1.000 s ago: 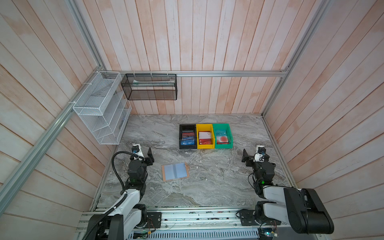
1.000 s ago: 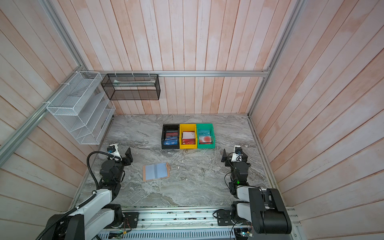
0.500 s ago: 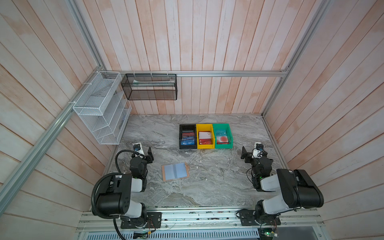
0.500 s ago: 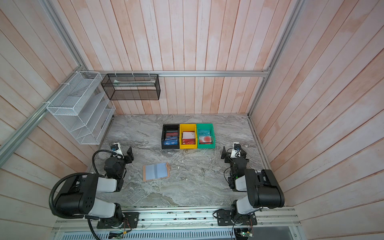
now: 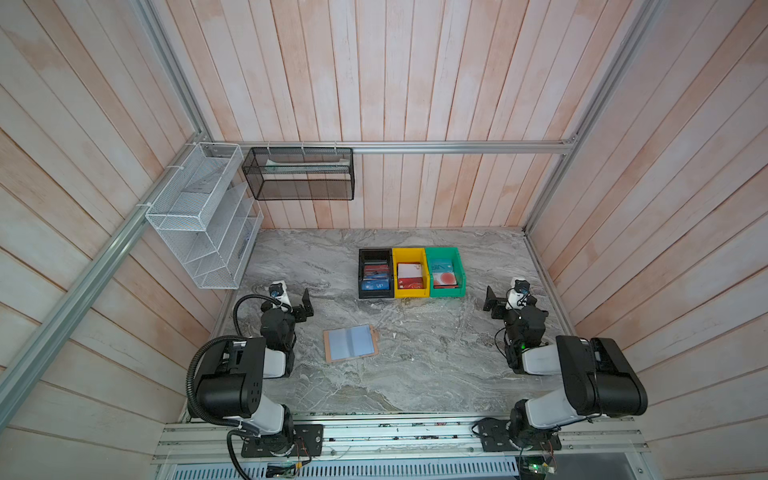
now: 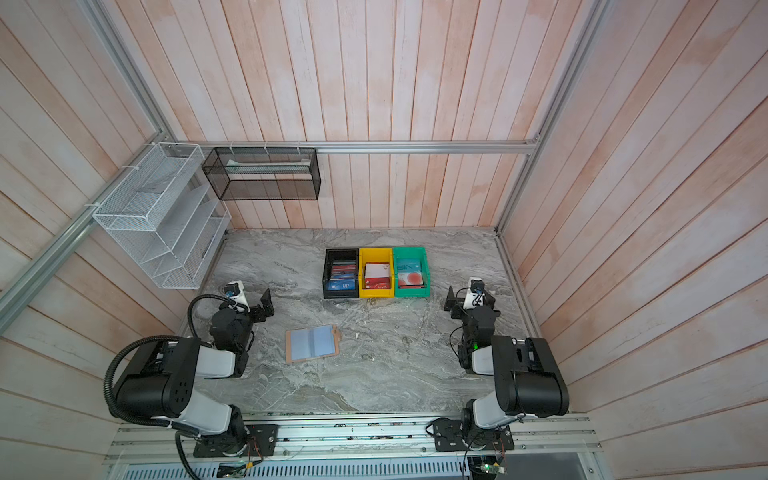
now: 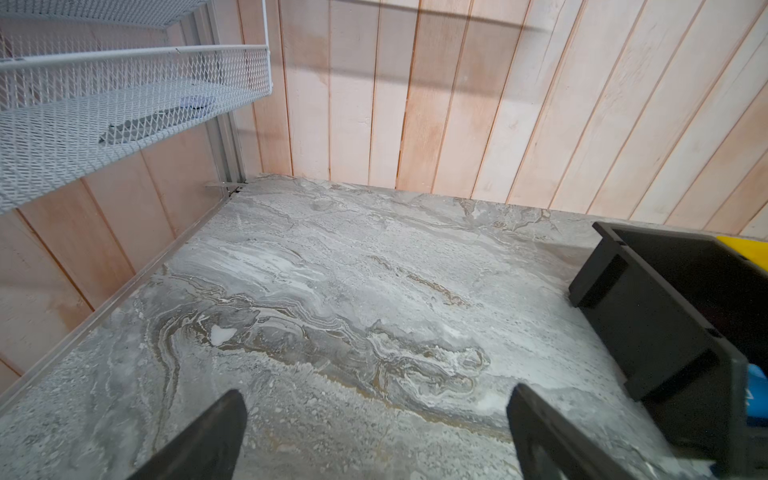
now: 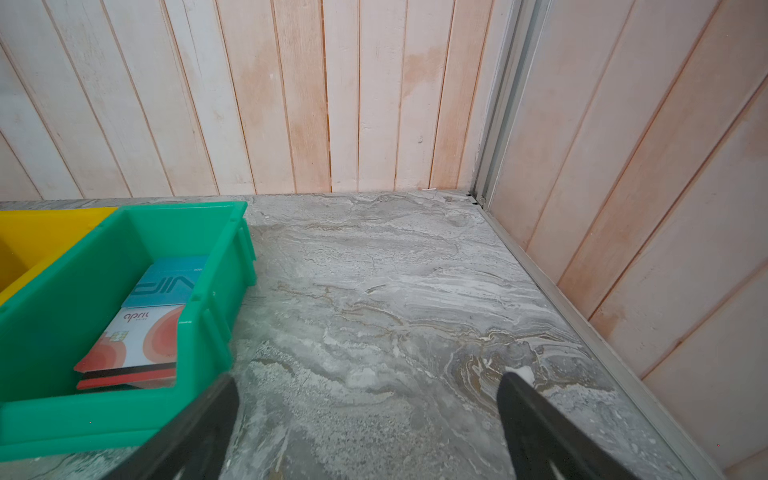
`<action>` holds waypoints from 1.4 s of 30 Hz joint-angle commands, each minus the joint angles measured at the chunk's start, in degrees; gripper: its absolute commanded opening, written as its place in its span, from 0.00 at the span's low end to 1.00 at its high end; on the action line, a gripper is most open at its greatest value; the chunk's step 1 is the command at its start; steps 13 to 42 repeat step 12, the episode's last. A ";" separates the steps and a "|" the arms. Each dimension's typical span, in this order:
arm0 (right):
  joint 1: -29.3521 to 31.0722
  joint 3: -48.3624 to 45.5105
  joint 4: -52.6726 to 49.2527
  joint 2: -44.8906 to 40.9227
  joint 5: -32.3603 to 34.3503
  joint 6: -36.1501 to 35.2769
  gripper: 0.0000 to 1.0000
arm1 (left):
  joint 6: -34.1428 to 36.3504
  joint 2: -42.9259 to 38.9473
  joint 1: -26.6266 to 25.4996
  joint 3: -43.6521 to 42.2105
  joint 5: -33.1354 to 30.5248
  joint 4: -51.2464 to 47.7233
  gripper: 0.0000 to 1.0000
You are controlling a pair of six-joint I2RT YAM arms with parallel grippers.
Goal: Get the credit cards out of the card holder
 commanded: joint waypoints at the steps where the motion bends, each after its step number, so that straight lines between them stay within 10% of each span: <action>1: -0.25 0.48 -0.88 0.45 -0.54 0.78 0.98 | 0.75 -0.40 -0.15 0.57 0.03 1.20 1.00; 42: -0.19 0.49 -0.96 0.44 -0.49 0.80 0.98 | 0.95 -0.20 -0.59 1.17 -0.47 0.38 1.00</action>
